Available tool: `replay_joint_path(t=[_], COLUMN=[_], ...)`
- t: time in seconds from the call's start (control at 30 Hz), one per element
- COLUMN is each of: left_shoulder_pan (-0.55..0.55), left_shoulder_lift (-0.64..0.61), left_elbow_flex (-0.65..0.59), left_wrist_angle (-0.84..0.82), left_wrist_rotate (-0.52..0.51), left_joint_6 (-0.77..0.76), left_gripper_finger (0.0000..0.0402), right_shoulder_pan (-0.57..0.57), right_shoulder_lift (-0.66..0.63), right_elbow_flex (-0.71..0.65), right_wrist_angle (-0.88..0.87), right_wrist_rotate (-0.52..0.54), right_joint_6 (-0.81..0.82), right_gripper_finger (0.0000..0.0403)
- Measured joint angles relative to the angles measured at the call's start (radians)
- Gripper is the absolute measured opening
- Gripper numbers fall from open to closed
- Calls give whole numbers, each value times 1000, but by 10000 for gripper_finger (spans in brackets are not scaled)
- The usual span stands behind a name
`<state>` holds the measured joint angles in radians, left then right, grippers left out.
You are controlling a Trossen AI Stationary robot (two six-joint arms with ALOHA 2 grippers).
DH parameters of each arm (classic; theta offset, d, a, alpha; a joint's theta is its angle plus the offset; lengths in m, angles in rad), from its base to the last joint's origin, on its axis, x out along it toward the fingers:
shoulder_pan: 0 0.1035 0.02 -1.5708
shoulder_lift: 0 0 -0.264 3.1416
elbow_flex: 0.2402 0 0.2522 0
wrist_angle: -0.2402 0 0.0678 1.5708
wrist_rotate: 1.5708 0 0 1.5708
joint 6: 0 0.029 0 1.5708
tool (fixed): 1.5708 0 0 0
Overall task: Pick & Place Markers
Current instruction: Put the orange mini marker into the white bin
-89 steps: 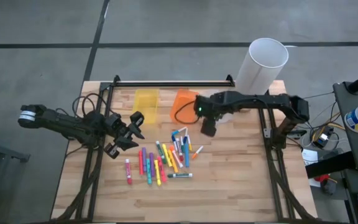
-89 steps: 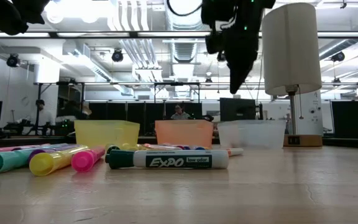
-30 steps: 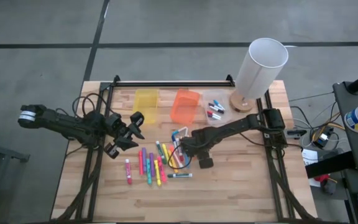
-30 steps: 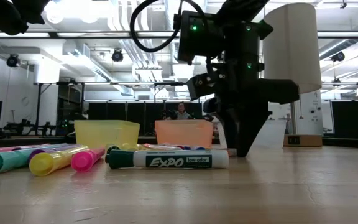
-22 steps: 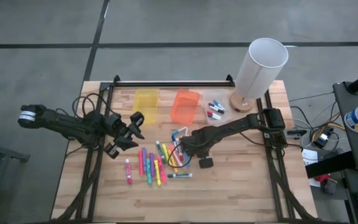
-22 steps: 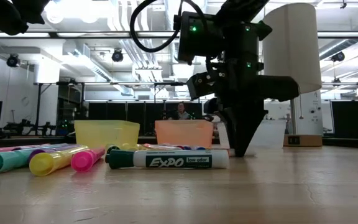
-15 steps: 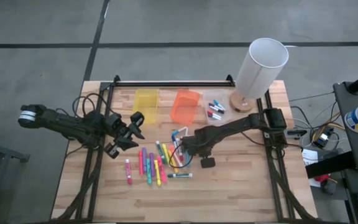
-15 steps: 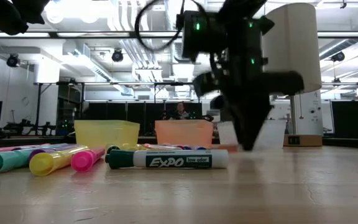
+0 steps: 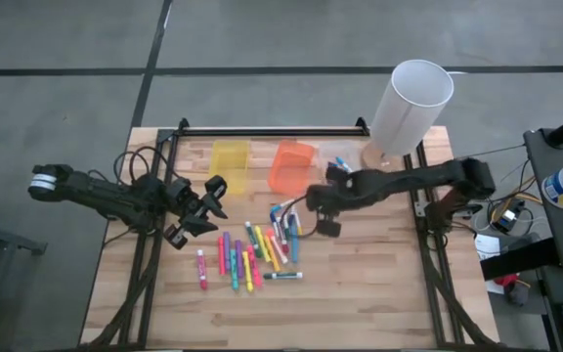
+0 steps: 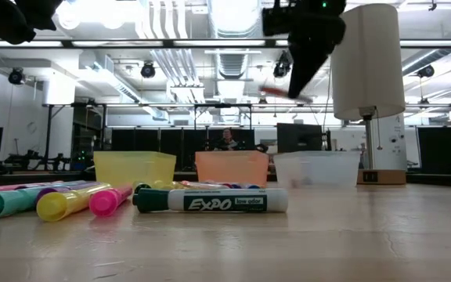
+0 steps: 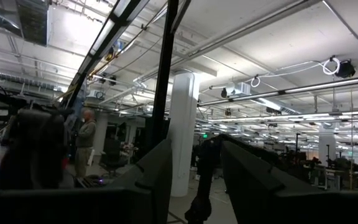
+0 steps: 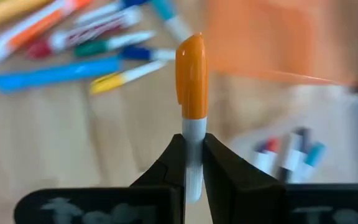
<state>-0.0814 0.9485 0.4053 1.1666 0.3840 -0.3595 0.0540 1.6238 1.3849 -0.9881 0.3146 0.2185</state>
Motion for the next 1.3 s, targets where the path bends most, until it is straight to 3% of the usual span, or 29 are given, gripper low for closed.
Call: replay_joint_path(t=[0.27,0.53,0.83,1.3], left_shoulder_pan=[0,0,0,0], left_shoulder_lift=[0,0,0,0], left_elbow_flex=[0,0,0,0], left_wrist_angle=[0,0,0,0], left_wrist_rotate=[0,0,0,0], left_joint_6=[-2,-5,-5,-10], left_gripper_finger=[133,133,133,133], right_shoulder_pan=[-89,-156,-234,-358], right_shoulder_lift=[-182,-211,-148,77], right_elbow_flex=[0,-4,-18,-22], right_wrist_angle=[-10,-37,-54,-65], right_wrist_rotate=[59,90,116,124], right_joint_6=[103,128,180,180], right_gripper_finger=[24,24,24,24])
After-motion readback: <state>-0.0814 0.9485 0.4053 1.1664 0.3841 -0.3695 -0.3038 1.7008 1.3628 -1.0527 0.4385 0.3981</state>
